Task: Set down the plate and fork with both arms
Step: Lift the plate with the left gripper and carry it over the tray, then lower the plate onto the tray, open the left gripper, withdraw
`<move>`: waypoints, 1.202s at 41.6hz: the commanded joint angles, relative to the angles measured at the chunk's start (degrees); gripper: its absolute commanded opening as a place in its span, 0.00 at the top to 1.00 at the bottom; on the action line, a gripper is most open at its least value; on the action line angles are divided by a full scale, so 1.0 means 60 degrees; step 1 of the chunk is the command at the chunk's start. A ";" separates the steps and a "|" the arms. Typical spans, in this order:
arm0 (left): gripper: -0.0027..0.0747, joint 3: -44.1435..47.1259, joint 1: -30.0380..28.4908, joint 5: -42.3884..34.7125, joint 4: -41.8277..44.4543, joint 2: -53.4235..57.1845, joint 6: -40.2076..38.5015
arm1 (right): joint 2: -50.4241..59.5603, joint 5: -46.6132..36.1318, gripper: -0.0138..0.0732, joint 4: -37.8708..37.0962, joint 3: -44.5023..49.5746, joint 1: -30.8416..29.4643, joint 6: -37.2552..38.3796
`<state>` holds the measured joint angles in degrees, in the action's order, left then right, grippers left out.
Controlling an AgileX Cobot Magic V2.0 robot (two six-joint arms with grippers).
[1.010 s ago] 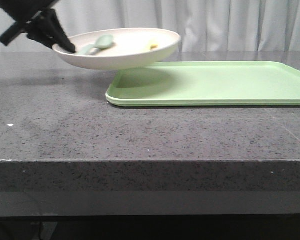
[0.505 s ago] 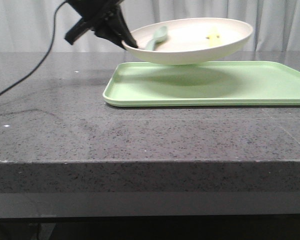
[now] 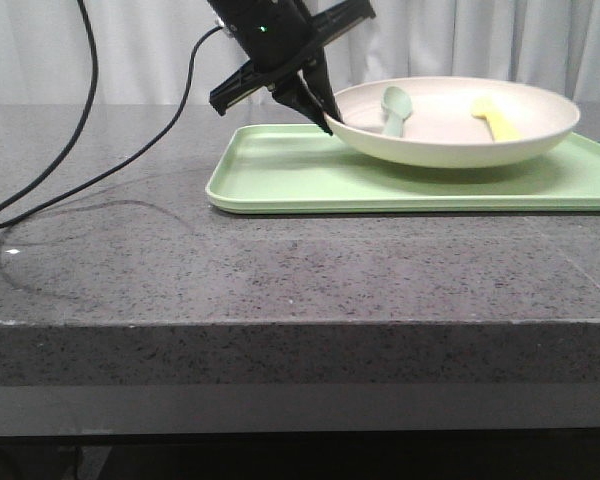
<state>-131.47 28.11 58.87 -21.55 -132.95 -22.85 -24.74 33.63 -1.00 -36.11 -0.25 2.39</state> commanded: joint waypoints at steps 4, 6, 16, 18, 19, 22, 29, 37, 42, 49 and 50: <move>0.99 -0.0385 0.0146 -0.0266 0.0065 0.0666 -0.0485 | -0.0132 -0.0703 0.20 -0.0120 -0.0329 -0.0038 -0.0032; 0.99 -0.0385 0.0146 -0.0103 0.0090 0.0666 -0.0485 | -0.0132 -0.0703 0.20 -0.0120 -0.0329 -0.0038 -0.0032; 0.98 -0.0385 0.0146 0.0294 0.0068 0.0666 -0.0485 | -0.0132 -0.0703 0.20 -0.0120 -0.0329 -0.0038 -0.0032; 0.96 -0.0385 0.0146 0.0294 0.0005 0.0666 -0.0485 | -0.0132 -0.0703 0.20 -0.0120 -0.0329 -0.0038 -0.0032; 0.93 -0.0385 0.0146 0.0294 -0.0057 0.0666 -0.0485 | -0.0132 -0.0703 0.20 -0.0120 -0.0329 -0.0038 -0.0032; 0.86 -0.0385 0.0146 0.0256 -0.0153 0.0666 -0.0485 | -0.0132 -0.0703 0.20 -0.0120 -0.0329 -0.0038 -0.0032; 0.61 -0.0385 0.0146 0.0381 -0.0153 0.0723 -0.0285 | -0.0132 -0.0703 0.20 -0.0120 -0.0329 -0.0038 -0.0032; 0.45 -0.0385 0.0146 0.0569 -0.0099 0.1146 0.0548 | -0.0132 -0.0703 0.20 -0.0120 -0.0329 -0.0038 -0.0032; 0.45 -0.0385 0.0146 0.0881 -0.0064 0.1783 0.1494 | -0.0132 -0.0703 0.20 -0.0120 -0.0329 -0.0038 -0.0032; 0.45 -0.0338 0.0146 0.1614 0.0817 0.2696 0.2347 | -0.0132 -0.0703 0.20 -0.0120 -0.0329 -0.0038 -0.0032; 0.45 -0.0294 0.0146 0.1654 0.0835 0.2853 0.2490 | -0.0132 -0.0703 0.20 -0.0120 -0.0329 -0.0038 -0.0032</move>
<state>-131.82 28.45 69.13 -17.15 -122.61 -10.72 -24.74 33.73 -1.00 -36.11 -0.25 2.39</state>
